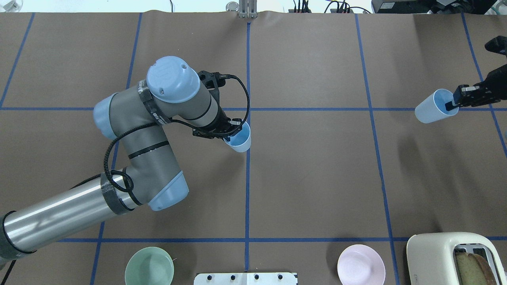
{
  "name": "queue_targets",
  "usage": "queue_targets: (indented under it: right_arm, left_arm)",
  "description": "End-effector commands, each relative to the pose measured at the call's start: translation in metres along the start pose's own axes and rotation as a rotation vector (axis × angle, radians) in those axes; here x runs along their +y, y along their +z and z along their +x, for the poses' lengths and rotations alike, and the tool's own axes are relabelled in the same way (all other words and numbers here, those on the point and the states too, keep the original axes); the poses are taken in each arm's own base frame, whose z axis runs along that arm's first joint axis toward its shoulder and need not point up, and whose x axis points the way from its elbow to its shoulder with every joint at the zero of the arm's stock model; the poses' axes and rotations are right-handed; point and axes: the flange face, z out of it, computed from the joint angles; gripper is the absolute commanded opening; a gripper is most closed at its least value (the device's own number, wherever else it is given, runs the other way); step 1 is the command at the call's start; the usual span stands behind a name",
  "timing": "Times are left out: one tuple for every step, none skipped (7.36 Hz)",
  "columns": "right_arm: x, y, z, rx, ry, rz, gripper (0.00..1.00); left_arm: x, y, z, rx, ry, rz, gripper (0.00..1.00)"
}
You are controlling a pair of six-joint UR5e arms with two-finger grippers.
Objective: Stack blue cups with both arms
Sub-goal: 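Carry the cup to table centre with left gripper while right grasps other cup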
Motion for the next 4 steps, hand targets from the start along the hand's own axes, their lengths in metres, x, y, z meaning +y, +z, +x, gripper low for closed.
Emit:
queue_targets:
  right_arm:
    - [-0.039,-0.017,-0.049,0.006,0.019,0.000,0.00]
    - [-0.045,-0.020,-0.058,0.006,0.021,0.001,0.00]
    - [-0.047,-0.022,-0.059,0.005,0.021,0.002,0.00]
    - [-0.048,-0.022,-0.062,0.005,0.019,0.002,0.00]
  left_arm:
    - [0.024,0.030,0.014,-0.008,0.014,0.017,0.00]
    - [0.025,0.033,0.014,-0.013,0.016,0.014,0.00]
    - [0.025,0.033,0.015,-0.013,0.016,0.014,0.00]
    - [0.025,0.033,0.015,-0.013,0.017,0.014,0.00]
